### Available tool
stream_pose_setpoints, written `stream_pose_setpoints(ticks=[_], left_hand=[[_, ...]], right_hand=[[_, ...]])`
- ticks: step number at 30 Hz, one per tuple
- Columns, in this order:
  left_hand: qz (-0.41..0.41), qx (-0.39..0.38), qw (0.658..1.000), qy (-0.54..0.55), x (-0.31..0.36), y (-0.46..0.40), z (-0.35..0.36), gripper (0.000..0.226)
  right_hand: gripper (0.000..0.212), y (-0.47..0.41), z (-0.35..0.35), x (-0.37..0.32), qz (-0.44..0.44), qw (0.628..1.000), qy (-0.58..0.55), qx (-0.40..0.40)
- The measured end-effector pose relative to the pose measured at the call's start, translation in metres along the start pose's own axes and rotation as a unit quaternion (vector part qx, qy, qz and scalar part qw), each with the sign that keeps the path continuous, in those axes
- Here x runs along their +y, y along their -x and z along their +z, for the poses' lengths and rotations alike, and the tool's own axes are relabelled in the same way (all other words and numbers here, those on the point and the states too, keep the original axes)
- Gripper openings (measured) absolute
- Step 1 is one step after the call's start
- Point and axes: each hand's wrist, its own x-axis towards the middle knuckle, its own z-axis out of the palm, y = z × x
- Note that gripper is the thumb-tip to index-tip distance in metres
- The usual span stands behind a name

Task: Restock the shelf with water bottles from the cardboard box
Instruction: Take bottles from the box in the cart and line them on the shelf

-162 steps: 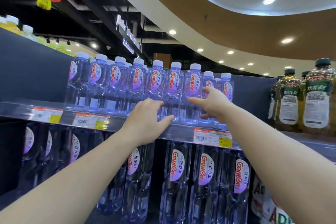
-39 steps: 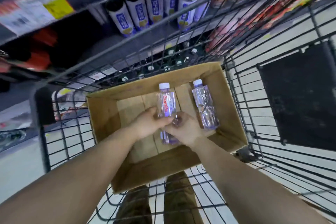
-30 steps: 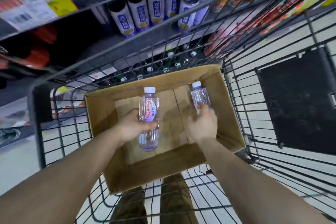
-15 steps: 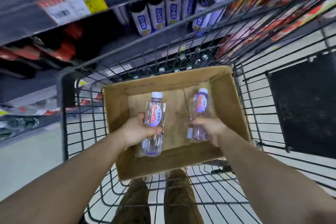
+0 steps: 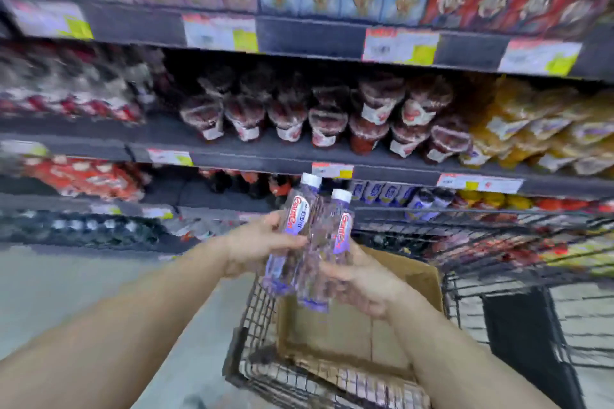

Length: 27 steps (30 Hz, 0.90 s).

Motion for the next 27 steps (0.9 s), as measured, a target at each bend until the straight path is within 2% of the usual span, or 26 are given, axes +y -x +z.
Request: stream_pose_setpoints(ticks=[3, 8, 12, 13, 16, 18, 21, 22, 24, 27], left_hand=[[0.048, 0.044, 0.998, 0.027, 0.015, 0.056, -0.054, 0.045], [0.151, 0.164, 0.974, 0.032, 0.014, 0.178, -0.159, 0.068], [0.207, 0.249, 0.946, 0.002, -0.015, 0.285, -0.259, 0.106], [0.215, 0.267, 0.939, 0.008, -0.022, 0.314, -0.281, 0.108], [0.226, 0.335, 0.915, 0.017, -0.041, 0.386, -0.348, 0.110], [0.236, 0.383, 0.892, 0.032, -0.048, 0.427, -0.384, 0.108], [0.249, 0.430, 0.868, 0.020, -0.045, 0.480, -0.423, 0.066], [0.255, 0.445, 0.859, 0.006, -0.042, 0.494, -0.437, 0.062], [0.243, 0.477, 0.845, -0.011, -0.036, 0.521, -0.464, 0.064], [0.219, 0.522, 0.824, -0.017, -0.023, 0.549, -0.505, 0.088]], right_hand=[[0.048, -0.003, 0.061, -0.048, -0.038, 0.997, 0.057, -0.046], [0.054, -0.021, 0.210, -0.105, -0.125, 0.974, 0.151, -0.110], [0.049, -0.033, 0.366, -0.122, -0.184, 0.956, 0.191, -0.121], [0.047, -0.035, 0.403, -0.125, -0.198, 0.951, 0.200, -0.126], [0.040, -0.045, 0.503, -0.137, -0.235, 0.933, 0.232, -0.143], [0.043, -0.051, 0.563, -0.150, -0.253, 0.925, 0.244, -0.143], [0.086, -0.059, 0.635, -0.176, -0.277, 0.916, 0.257, -0.137], [0.084, -0.061, 0.655, -0.186, -0.283, 0.912, 0.263, -0.137], [0.050, -0.066, 0.690, -0.204, -0.288, 0.907, 0.264, -0.155], [0.025, -0.082, 0.732, -0.231, -0.320, 0.889, 0.270, -0.185]])
